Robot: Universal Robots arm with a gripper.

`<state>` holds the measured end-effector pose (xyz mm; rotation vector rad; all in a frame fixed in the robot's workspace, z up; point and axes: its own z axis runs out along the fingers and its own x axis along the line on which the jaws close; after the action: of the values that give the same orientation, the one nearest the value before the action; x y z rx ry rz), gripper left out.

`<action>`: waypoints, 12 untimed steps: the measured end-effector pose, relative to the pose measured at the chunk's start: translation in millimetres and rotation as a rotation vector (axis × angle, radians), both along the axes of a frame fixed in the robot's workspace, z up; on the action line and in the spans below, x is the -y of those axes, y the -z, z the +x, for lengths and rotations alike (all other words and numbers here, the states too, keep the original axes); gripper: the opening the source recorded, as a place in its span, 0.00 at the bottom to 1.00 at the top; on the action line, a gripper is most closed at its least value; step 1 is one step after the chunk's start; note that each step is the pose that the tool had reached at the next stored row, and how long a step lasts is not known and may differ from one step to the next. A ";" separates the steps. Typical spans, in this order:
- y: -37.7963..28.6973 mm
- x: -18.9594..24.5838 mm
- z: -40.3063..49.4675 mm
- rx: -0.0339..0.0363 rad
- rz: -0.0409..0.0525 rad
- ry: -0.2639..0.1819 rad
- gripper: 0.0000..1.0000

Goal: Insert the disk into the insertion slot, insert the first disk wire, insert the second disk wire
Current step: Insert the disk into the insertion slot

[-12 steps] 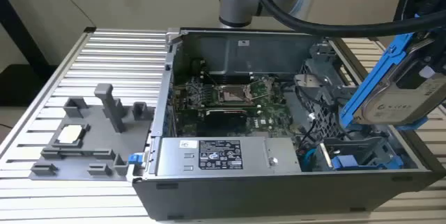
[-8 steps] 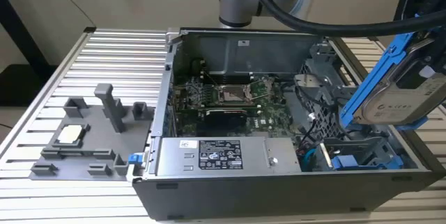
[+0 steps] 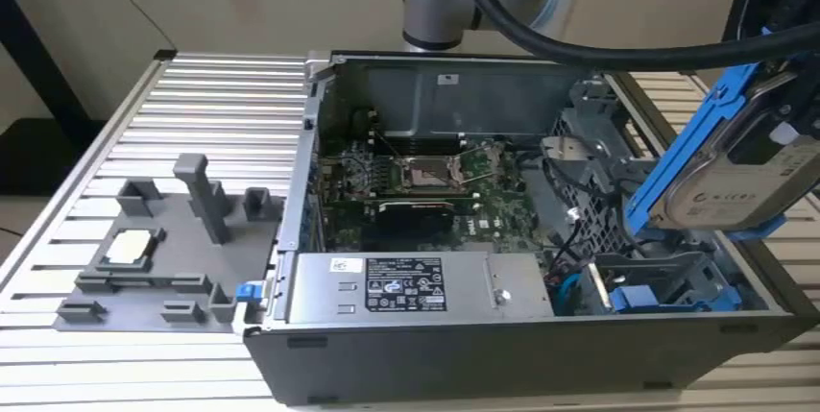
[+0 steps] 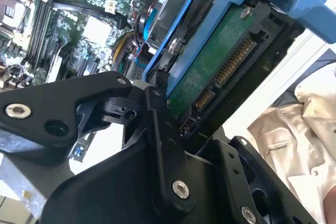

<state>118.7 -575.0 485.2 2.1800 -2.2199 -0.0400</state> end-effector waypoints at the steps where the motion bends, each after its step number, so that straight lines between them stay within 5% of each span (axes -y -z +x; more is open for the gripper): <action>1: 0.8 0.0 0.0 0.0000 0.0000 0.000 0.33; 12: 10.6 0.0 0.0 0.0000 0.0000 -0.001 0.33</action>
<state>118.7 -574.9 474.6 2.1807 -2.2193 -0.0400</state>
